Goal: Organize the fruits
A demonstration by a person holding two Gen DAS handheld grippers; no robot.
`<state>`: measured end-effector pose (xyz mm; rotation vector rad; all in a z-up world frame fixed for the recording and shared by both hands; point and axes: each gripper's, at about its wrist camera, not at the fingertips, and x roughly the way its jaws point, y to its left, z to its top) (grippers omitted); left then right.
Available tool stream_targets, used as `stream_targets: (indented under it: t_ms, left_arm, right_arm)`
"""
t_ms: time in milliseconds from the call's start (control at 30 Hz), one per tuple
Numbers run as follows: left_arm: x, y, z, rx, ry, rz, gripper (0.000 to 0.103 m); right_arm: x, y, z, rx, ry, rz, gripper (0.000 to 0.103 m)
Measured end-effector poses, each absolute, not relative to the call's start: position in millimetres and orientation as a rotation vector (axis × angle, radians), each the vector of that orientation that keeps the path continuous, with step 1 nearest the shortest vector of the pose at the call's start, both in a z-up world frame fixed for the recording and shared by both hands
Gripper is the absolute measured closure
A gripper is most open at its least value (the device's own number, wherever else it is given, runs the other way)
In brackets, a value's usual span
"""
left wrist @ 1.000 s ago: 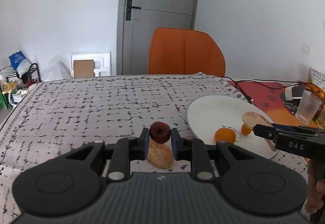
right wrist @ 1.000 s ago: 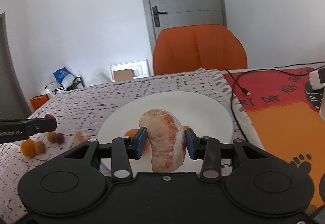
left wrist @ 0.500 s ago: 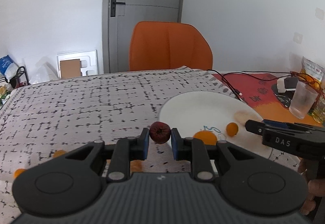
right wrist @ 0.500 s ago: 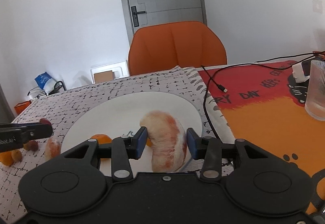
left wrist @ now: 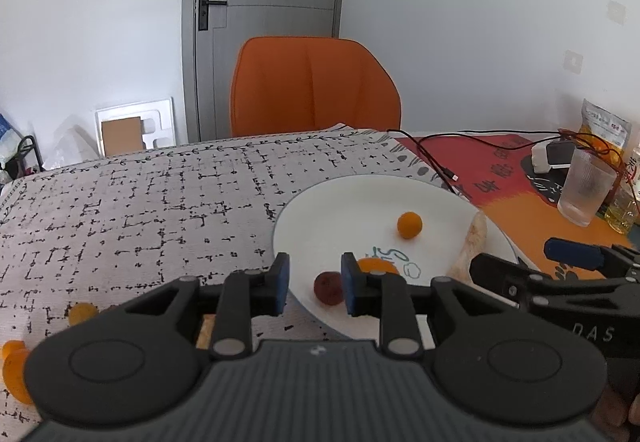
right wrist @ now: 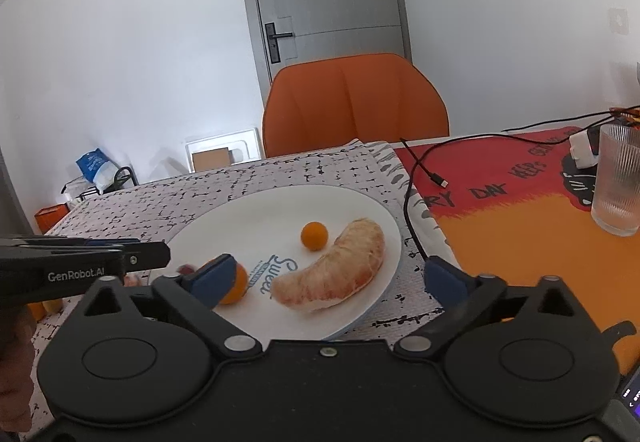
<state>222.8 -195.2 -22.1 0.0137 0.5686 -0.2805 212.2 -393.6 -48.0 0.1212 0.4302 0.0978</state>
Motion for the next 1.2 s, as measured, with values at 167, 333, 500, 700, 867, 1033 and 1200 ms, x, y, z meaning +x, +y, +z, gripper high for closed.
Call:
stream_targets:
  t_ms: [167, 333, 500, 700, 867, 1033, 1200]
  left_arm:
    - [217.4, -180.9, -18.3, -0.005, 0.571, -0.237, 0.056]
    - [206.3, -161.3, -14.7, -0.002, 0.545, -0.176, 0.026]
    - [197.1, -138.0, -14.0, -0.002, 0.541, -0.114, 0.016]
    - [186.8, -111.3, -16.2, -0.011, 0.564, -0.103, 0.012]
    - [174.6, -94.2, -14.8, -0.028, 0.551, -0.09, 0.011]
    - [161.9, -80.5, -13.7, -0.053, 0.542, -0.097, 0.008]
    - [149.2, -69.1, -12.5, -0.073, 0.53, -0.093, 0.007]
  right_arm:
    - [209.6, -387.6, -44.0, 0.113, 0.437, 0.115, 0.0]
    - [206.2, -378.3, -42.0, 0.094, 0.444, 0.129, 0.0]
    - [207.6, -370.5, -41.0, 0.078, 0.466, 0.106, 0.0]
    - [199.6, -356.4, -37.9, 0.05, 0.473, 0.148, 0.0]
    - [196.0, -344.2, -37.3, 0.023, 0.494, 0.139, 0.0]
    - [189.7, -334.4, -38.4, 0.005, 0.507, 0.165, 0.0]
    - [181.7, -324.6, -38.1, 0.0, 0.513, 0.206, 0.0]
